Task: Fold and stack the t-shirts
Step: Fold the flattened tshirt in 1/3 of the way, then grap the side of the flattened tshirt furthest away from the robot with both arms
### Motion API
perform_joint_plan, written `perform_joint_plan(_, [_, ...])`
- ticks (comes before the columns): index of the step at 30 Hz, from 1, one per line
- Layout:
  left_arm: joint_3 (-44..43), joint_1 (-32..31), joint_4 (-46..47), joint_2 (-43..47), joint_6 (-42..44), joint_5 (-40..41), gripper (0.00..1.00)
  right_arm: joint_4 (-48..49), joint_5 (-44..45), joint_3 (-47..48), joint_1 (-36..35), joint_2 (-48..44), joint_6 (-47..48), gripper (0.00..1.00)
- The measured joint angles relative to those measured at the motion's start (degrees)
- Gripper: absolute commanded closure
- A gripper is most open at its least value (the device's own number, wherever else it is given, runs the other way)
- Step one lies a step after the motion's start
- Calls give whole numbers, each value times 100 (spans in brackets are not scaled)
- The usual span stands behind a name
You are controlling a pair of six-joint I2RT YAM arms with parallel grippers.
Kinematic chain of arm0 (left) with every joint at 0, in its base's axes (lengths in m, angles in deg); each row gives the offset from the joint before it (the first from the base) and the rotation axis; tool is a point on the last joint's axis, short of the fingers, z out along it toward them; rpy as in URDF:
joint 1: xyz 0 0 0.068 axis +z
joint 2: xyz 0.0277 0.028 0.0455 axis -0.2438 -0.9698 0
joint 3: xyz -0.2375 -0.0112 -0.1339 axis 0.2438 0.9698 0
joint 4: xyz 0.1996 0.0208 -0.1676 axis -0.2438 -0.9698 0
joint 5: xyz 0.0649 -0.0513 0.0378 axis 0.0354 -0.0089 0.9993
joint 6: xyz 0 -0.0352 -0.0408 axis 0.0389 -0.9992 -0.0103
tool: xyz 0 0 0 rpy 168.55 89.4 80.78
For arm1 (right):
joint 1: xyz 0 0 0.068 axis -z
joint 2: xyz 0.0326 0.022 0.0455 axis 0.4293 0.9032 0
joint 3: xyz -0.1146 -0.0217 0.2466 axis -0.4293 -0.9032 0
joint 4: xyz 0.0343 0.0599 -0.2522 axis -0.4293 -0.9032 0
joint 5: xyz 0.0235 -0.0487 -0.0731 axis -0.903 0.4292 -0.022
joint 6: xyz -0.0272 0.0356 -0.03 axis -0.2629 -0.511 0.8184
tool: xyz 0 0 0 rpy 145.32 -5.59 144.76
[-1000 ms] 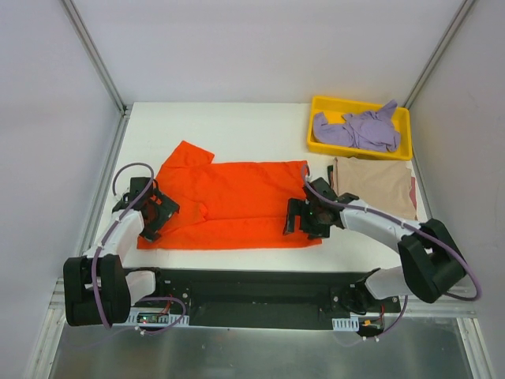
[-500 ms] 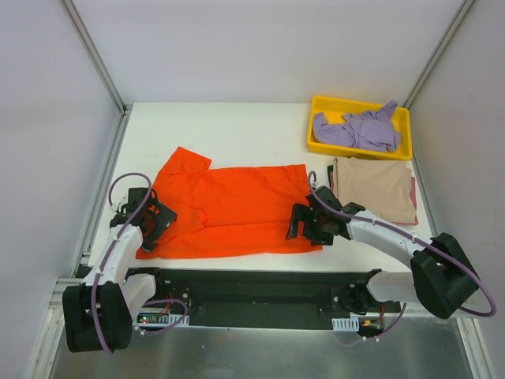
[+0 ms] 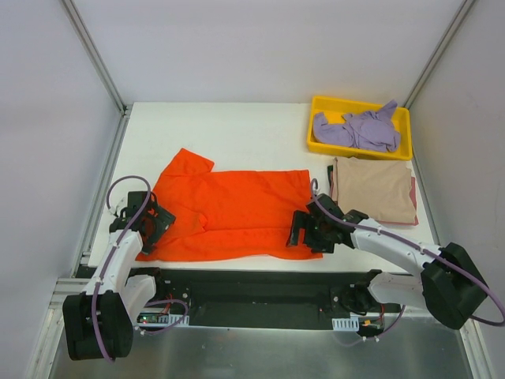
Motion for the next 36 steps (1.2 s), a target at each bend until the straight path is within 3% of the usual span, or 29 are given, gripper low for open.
perform_joint_plan(11, [-120, 2, -136, -317, -13, 385, 1, -496, 184, -11, 0, -170, 39, 4])
perform_joint_plan(17, [-262, 2, -295, -42, -26, 376, 1, -857, 260, 356, 0, -293, 299, 4])
perform_joint_plan(25, [-1381, 0, -463, 334, -114, 310, 1, -1161, 896, 1443, 55, -815, 868, 4])
perform_joint_plan(29, [-2352, 0, -328, -380, -2, 142, 1, -1158, 1475, 1884, 310, -697, 1196, 4])
perform_joint_plan(36, [-4981, -76, 52, -3097, 1126, -608, 1, -835, 1523, 2485, 1078, 199, 1615, 4])
